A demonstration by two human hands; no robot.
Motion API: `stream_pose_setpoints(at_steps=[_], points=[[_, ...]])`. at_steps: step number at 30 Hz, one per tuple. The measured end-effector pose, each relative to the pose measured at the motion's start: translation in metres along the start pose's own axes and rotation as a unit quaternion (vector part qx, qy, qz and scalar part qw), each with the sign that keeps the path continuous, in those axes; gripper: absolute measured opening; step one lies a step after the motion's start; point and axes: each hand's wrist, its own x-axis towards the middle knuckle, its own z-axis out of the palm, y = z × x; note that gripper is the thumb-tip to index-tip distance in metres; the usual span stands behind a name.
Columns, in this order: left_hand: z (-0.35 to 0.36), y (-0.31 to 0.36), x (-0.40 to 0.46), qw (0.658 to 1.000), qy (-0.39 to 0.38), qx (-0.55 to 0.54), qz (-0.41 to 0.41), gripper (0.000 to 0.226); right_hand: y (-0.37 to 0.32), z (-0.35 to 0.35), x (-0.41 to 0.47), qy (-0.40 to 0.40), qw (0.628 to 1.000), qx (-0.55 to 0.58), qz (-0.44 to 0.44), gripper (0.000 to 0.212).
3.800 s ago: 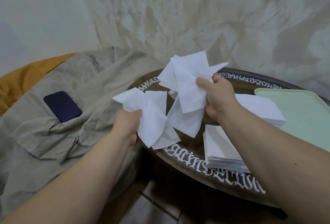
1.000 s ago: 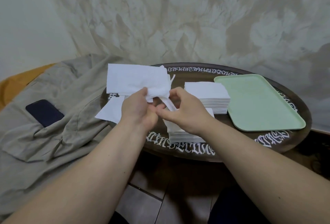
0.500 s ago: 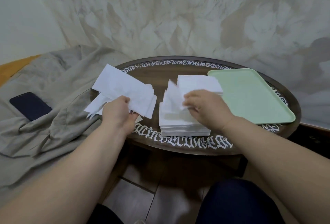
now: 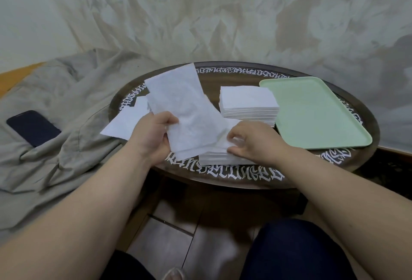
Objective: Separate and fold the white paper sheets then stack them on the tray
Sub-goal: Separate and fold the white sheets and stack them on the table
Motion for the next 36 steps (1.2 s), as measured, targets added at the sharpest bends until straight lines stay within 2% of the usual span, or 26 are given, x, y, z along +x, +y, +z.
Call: stream_pose_setpoints(at_steps=[4,7,10,15,18,20,21,23,24,25,28,32,34,36], points=[[-0.023,-0.008,0.012,0.986,0.103,0.119,-0.06,0.024,0.001,-0.002,-0.004,0.0,1.0,-0.005,0.002,0.031],[-0.039,-0.016,0.012,0.978,0.119,0.146,-0.092,0.025,0.0,-0.003,-0.004,-0.003,1.0,-0.011,-0.002,0.03],[-0.043,-0.02,0.01,0.984,0.092,0.111,-0.106,0.035,-0.003,-0.001,-0.002,0.007,1.0,-0.02,-0.008,0.027],[-0.036,-0.015,0.004,0.992,0.037,0.049,-0.113,0.033,-0.01,-0.002,-0.002,0.005,1.0,-0.022,0.011,0.027],[-0.031,-0.002,-0.001,0.994,-0.038,-0.013,-0.106,0.039,-0.016,-0.009,0.0,0.04,0.993,0.076,0.079,0.033],[-0.025,0.008,-0.005,0.99,-0.095,-0.034,-0.096,0.049,-0.023,-0.016,0.005,0.076,0.972,0.188,0.122,0.033],[-0.021,0.013,-0.007,0.988,-0.118,-0.039,-0.09,0.053,-0.027,-0.02,0.008,0.082,0.949,0.269,0.141,0.032],[-0.013,0.02,-0.011,0.985,-0.149,-0.046,-0.08,0.053,-0.035,-0.029,0.014,0.049,0.864,0.469,0.175,0.027],[-0.01,0.022,-0.013,0.983,-0.157,-0.052,-0.075,0.051,-0.037,-0.032,0.017,0.027,0.818,0.543,0.187,0.023],[-0.006,0.023,-0.015,0.982,-0.165,-0.061,-0.073,0.049,-0.038,-0.034,0.018,0.012,0.791,0.581,0.191,0.018],[0.0,0.023,-0.016,0.983,-0.149,-0.083,-0.072,0.042,-0.036,-0.039,0.016,0.016,0.79,0.581,0.194,0.008],[0.003,0.019,-0.008,0.99,-0.067,-0.116,-0.048,0.047,-0.027,-0.042,0.007,0.075,0.784,0.571,0.231,0.013],[0.002,0.016,-0.002,0.991,-0.005,-0.13,-0.039,0.032,-0.018,-0.041,0.002,0.133,0.747,0.588,0.281,0.014],[-0.001,0.013,0.002,0.99,0.053,-0.124,-0.034,0.022,-0.009,-0.038,-0.001,0.157,0.712,0.599,0.331,0.013]])
